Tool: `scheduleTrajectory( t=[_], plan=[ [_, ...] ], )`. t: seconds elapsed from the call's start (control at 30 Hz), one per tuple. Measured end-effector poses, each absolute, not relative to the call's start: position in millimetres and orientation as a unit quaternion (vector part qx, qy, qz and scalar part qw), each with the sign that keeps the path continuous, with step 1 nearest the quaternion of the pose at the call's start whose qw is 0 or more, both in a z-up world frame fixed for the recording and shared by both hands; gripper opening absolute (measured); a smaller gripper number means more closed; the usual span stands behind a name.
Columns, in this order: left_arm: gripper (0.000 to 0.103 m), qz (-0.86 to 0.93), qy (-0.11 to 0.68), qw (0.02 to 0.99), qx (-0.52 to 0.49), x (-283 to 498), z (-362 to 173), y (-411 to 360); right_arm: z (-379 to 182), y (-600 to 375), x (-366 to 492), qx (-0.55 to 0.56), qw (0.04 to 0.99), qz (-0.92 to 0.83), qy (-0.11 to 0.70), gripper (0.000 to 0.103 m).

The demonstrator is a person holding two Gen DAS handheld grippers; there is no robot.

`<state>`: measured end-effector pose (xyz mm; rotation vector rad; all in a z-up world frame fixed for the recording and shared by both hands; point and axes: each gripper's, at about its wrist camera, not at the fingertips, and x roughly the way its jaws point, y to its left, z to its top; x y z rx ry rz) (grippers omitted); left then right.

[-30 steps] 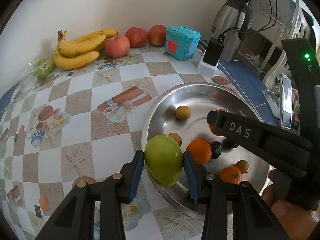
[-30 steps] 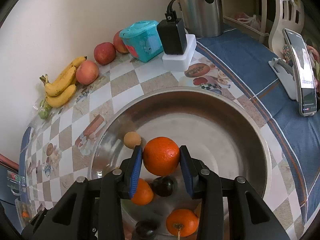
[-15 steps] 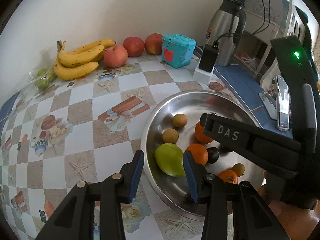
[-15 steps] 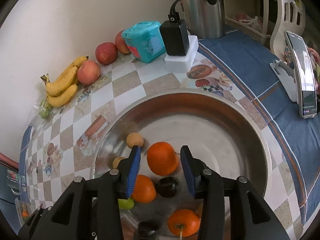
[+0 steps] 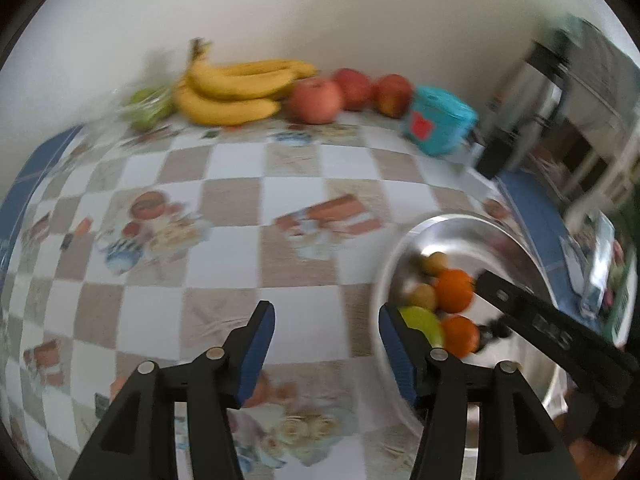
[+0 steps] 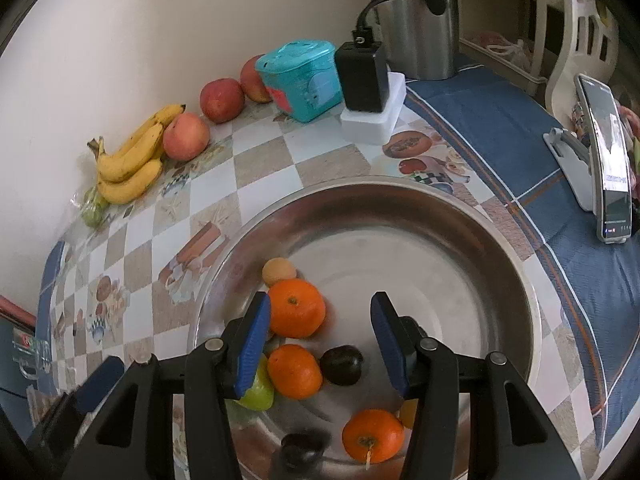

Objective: Organize fruits
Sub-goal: 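Lower both grippers into the basin and open them to release the fruit, then withdraw both open grippers from the basin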

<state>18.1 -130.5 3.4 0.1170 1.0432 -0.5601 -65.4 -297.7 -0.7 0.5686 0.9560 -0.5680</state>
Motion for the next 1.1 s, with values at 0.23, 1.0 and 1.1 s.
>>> scheduleTrajectory(
  t=[0.23, 1.0, 1.1],
  plan=[
    [0.059, -0.205, 0.512, 0.834, 0.018, 41.5, -1.4, -97.6, 2.4, -278.8, -57.5, 0.248, 0.817, -0.24, 0.462, 0.053],
    [0.103, -0.111, 0.535, 0.835, 0.065, 62.3, -21.6, -69.9, 0.3, -251.3, -40.2, 0.164, 0.821, -0.232, 0.494, 0.097],
    [0.103, -0.109, 0.525, 0.84, 0.081, 61.9, -20.4, -70.4, 0.5, -251.3, -40.9, 0.174, 0.824, -0.227, 0.489, 0.097]
  ],
)
